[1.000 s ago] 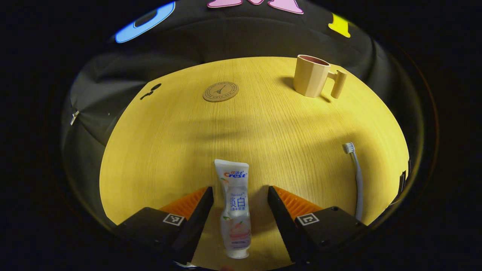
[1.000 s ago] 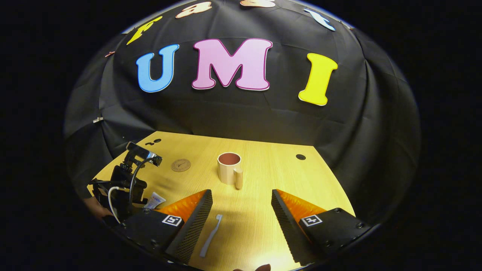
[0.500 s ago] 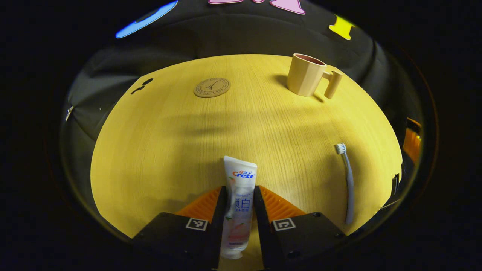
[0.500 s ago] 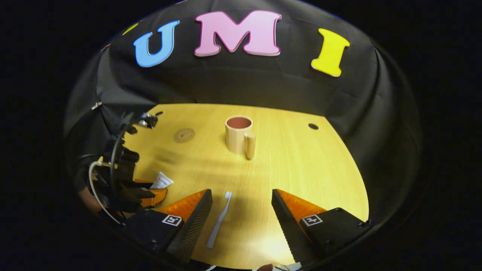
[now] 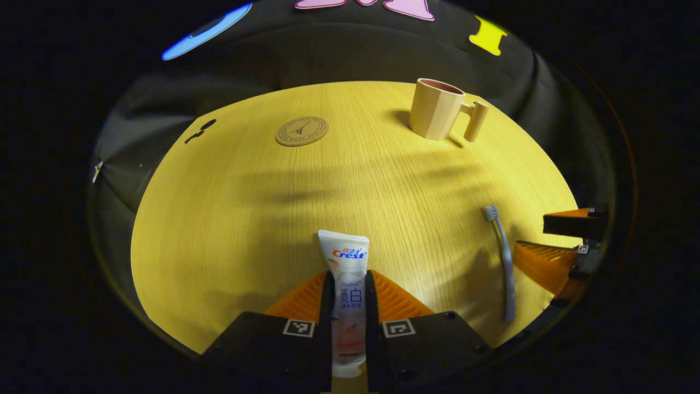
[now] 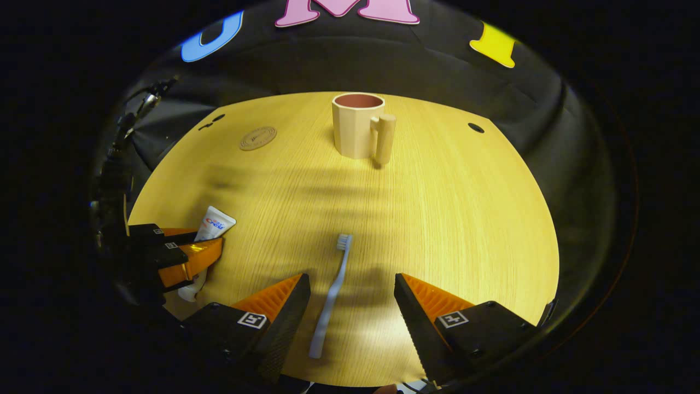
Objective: Put the toothbrush and toothpaste on the desktop into the cup, then pick up the cup and place it on the coaster on the desktop.
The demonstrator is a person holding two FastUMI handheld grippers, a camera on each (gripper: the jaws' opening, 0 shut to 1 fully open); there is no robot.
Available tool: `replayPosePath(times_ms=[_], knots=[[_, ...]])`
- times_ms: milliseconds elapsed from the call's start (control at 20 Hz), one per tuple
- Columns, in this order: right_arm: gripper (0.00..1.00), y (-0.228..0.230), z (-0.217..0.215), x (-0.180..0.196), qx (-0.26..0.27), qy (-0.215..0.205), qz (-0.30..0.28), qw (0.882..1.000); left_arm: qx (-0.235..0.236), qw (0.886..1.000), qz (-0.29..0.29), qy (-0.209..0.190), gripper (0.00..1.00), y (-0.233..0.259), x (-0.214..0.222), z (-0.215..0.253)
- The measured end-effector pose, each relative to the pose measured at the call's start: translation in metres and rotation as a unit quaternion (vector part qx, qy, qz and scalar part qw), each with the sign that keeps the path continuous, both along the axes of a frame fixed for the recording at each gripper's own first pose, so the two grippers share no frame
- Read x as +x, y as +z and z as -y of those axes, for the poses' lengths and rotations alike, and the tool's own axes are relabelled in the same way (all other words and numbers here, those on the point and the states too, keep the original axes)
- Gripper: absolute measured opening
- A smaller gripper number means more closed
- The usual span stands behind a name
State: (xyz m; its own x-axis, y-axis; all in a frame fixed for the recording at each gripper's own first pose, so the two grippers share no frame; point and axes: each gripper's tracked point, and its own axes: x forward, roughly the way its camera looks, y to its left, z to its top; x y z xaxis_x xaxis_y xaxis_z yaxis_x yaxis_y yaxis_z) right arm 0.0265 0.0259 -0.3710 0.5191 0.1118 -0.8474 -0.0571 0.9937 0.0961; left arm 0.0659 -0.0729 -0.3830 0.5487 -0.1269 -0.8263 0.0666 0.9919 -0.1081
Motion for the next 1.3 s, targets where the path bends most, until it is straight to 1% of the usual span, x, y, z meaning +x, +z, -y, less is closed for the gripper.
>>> replayPosePath(times_ms=[200,350,400,450,500,550,600,650,700,750,800,850,900,1000,1050,1100,1150,1250,1300], knots=[[0.94,-0.020,-0.005,-0.009,-0.006,0.001,-0.042,0.999,-0.007,1.000,0.000,0.003,0.30,-0.001,0.001,0.000],[0.90,-0.026,-0.010,-0.011,0.002,-0.004,-0.058,0.998,-0.015,1.000,0.000,0.003,0.31,-0.001,0.001,0.001],[0.89,-0.026,-0.012,-0.008,0.004,-0.009,-0.057,0.998,-0.019,1.000,0.001,0.004,0.33,-0.001,0.001,0.001],[0.85,-0.026,-0.012,-0.008,0.007,-0.011,-0.059,0.998,-0.023,1.000,0.000,0.005,0.29,-0.001,0.001,0.000],[0.84,-0.027,-0.013,-0.007,0.007,-0.016,-0.059,0.998,-0.026,1.000,0.002,0.007,0.29,0.000,0.002,0.000],[0.79,-0.029,-0.012,-0.006,0.007,-0.021,-0.063,0.998,-0.029,1.000,0.002,0.007,0.28,0.000,0.001,0.000],[0.78,-0.028,-0.012,-0.006,0.008,-0.025,-0.066,0.997,-0.030,1.000,0.003,0.007,0.29,0.000,0.002,0.000],[0.76,-0.029,-0.012,-0.005,0.008,-0.025,-0.068,0.997,-0.032,0.999,0.004,0.008,0.26,0.000,0.001,0.000],[0.69,-0.030,-0.011,-0.004,0.007,-0.025,-0.070,0.997,-0.034,0.999,0.004,0.009,0.28,0.000,0.002,0.000],[0.61,-0.031,-0.012,-0.004,0.008,-0.025,-0.073,0.997,-0.035,0.999,0.005,0.009,0.29,-0.001,0.002,0.000],[0.58,-0.030,-0.012,-0.002,0.007,-0.027,-0.072,0.997,-0.035,0.999,0.006,0.009,0.29,0.000,0.001,0.000],[0.48,-0.031,-0.012,-0.002,0.008,-0.031,-0.073,0.997,-0.035,0.999,0.007,0.009,0.29,0.000,0.002,0.000],[0.29,-0.030,-0.013,-0.001,0.007,-0.031,-0.072,0.997,-0.035,0.999,0.008,0.008,0.29,0.000,0.002,0.000],[0.16,-0.031,-0.015,-0.001,0.010,-0.029,-0.065,0.997,-0.036,0.999,0.012,0.011,0.27,0.002,0.003,0.000],[0.13,-0.030,-0.015,-0.001,0.011,-0.020,-0.061,0.998,-0.037,0.999,0.014,0.013,0.26,0.002,0.004,0.000],[0.13,-0.030,-0.015,0.000,0.020,-0.017,-0.055,0.998,-0.046,0.999,0.012,0.015,0.26,0.002,0.005,0.002],[0.09,-0.028,-0.020,-0.003,0.032,-0.013,-0.052,0.998,-0.058,0.998,0.010,0.017,0.25,0.004,0.004,0.005],[0.08,-0.027,-0.020,-0.005,0.053,-0.016,-0.045,0.997,-0.083,0.996,0.011,0.027,0.24,0.009,0.005,0.007],[0.08,-0.025,-0.019,-0.005,0.063,-0.021,-0.037,0.997,-0.089,0.995,0.019,0.030,0.23,0.014,0.007,0.007]])
